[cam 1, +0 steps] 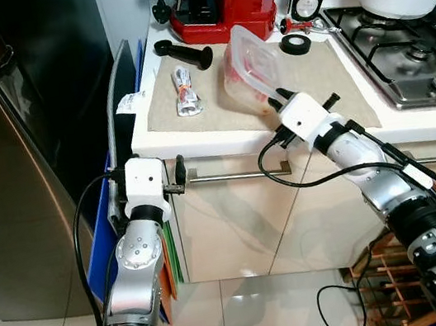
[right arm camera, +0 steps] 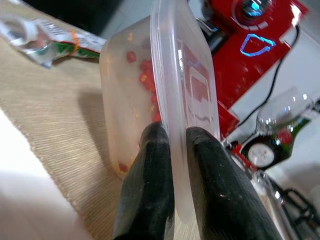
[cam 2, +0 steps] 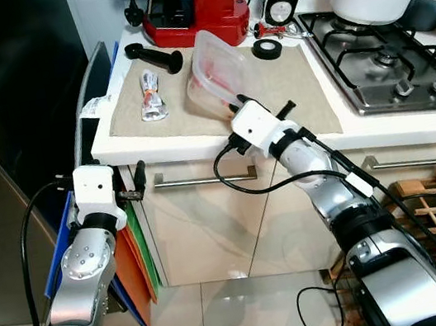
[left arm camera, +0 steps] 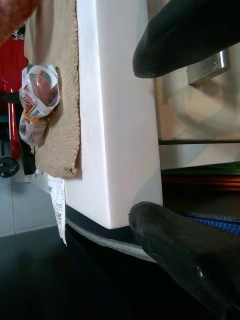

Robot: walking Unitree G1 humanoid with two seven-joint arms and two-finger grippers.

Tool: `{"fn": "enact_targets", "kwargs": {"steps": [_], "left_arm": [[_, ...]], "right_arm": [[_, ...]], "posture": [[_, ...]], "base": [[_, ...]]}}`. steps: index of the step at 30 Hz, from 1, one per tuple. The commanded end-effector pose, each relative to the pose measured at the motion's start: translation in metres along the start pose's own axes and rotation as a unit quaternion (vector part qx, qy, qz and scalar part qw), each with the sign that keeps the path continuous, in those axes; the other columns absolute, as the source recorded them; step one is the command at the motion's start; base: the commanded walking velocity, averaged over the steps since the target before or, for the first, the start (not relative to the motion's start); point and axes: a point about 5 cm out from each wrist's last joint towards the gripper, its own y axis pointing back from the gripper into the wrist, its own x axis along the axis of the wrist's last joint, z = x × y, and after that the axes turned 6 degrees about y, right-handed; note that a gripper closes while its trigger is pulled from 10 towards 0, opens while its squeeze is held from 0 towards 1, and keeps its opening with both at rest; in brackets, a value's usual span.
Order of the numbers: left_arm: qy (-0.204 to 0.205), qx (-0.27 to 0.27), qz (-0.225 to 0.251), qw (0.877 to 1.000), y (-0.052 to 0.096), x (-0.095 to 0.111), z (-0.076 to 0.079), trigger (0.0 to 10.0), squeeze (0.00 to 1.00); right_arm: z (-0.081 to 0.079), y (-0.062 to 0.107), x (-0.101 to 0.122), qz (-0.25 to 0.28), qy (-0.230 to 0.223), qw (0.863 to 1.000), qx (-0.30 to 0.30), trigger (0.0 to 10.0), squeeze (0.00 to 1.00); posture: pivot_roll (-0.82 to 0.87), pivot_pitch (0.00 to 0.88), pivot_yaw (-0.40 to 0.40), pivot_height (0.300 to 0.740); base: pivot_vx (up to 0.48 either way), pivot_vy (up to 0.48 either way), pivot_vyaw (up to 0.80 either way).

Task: Restocking fridge

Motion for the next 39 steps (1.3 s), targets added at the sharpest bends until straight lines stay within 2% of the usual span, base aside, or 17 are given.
{"fn": "enact_targets", "kwargs": {"steps": [1, 2, 3, 5, 9, 16, 27, 32, 39], "left_arm": [[-0.005, 0.005, 0.002, 1.000, -0.004, 0.003, 0.003, 10.0, 0.00], [-0.005, 0.005, 0.002, 1.000, -0.004, 0.003, 0.003, 10.0, 0.00], [-0.007, 0.005, 0.000, 1.000, -0.004, 0.002, 0.002, 10.0, 0.00], [-0.007, 0.005, 0.000, 1.000, -0.004, 0.002, 0.002, 10.0, 0.00], [-0.007, 0.004, 0.001, 1.000, -0.004, 0.002, 0.003, 10.0, 0.00], [0.001, 0.009, -0.003, 1.000, -0.006, 0.002, 0.007, 10.0, 0.00], [0.014, 0.012, -0.005, 1.000, -0.008, 0.002, 0.006, 10.0, 0.00], [0.019, 0.014, -0.004, 1.000, -0.008, 0.004, 0.007, 10.0, 0.00], [0.014, 0.016, 0.001, 1.000, -0.008, 0.005, 0.008, 10.0, 0.00]], "right_arm": [[0.009, 0.000, 0.006, 0.018, -0.022, 0.999, -0.016, 0.0, 0.00], [0.009, 0.000, 0.006, 0.018, -0.022, 0.999, -0.016, 0.0, 0.00], [0.016, -0.001, 0.018, 0.051, -0.027, 0.998, -0.033, 0.0, 0.00], [0.021, -0.001, 0.025, 0.070, -0.015, 0.997, -0.041, 0.0, 0.00], [0.023, 0.000, 0.028, 0.078, -0.001, 0.996, -0.044, 0.0, 0.00], [0.010, 0.005, 0.025, 0.070, 0.007, 0.997, -0.020, 0.0, 0.00], [0.008, 0.006, 0.024, 0.066, 0.007, 0.998, -0.016, 0.0, 0.00], [0.010, 0.006, 0.025, 0.069, 0.015, 0.997, -0.024, 0.0, 0.00], [0.023, 0.005, 0.031, 0.081, 0.026, 0.994, -0.064, 0.0, 0.00]], "posture": [[0.14, 0.031, -0.068, 0.732], [0.14, 0.031, -0.068, 0.732], [0.14, 0.032, -0.068, 0.732], [0.14, 0.033, -0.066, 0.732], [0.14, 0.033, -0.064, 0.732], [0.14, 0.032, -0.067, 0.732], [0.14, 0.024, -0.067, 0.732], [0.14, 0.023, -0.067, 0.732], [0.14, 0.016, -0.071, 0.732]], "base": [[0.000, 0.000, 0.00], [0.000, 0.000, 0.00], [0.000, 0.000, 0.00], [0.000, 0.000, 0.00], [0.000, 0.000, 0.00], [0.000, 0.000, 0.00], [0.000, 0.000, 0.00], [-0.192, 0.000, 0.00], [-0.307, 0.000, 0.00]]}}
